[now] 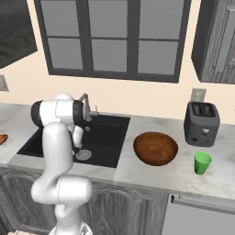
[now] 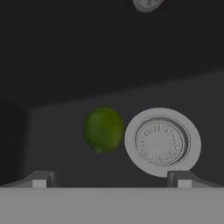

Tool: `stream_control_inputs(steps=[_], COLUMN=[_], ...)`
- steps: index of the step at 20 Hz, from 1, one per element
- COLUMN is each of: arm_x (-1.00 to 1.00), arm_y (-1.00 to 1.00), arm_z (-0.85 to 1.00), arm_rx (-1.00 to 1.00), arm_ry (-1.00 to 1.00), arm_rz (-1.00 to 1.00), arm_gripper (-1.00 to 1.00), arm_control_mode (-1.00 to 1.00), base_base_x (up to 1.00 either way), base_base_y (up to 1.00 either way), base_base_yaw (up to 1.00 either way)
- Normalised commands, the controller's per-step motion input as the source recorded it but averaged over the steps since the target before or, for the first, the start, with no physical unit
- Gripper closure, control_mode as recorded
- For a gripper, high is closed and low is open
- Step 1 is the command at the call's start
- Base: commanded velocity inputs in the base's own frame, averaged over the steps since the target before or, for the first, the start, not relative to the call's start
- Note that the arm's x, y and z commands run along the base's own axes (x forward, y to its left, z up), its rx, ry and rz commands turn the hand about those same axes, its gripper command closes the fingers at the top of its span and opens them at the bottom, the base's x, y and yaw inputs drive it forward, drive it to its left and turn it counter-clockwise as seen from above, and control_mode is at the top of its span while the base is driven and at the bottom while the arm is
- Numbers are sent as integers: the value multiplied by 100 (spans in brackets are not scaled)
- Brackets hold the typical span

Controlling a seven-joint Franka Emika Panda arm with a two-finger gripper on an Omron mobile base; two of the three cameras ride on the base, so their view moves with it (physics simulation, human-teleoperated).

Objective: Remove the lime and sweet potato from the sink. Then move the bowl and cup from the counter to the sink for washing.

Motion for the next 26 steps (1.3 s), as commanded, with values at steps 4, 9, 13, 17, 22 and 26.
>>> stream_control_inputs(steps=[4,9,13,17,22,26], arm_x=[9,12,16,17,16,14], arm_y=[1,4,4,6,3,4], arm_z=[-10,-9,-7,-5,-5,-8], arm_rx=[0,0,0,0,0,0], arm_ry=[0,0,0,0,0,0], arm_rz=[0,0,0,0,0,0], arm_gripper=[-100,-100,-100,-100,-100,-100], arm_control_mode=[-100,-100,-100,-100,-100,-100], base_base_x=[0,0,0,0,0,0], base_base_y=[0,0,0,0,0,0], base_base_yaw=[0,0,0,0,0,0])
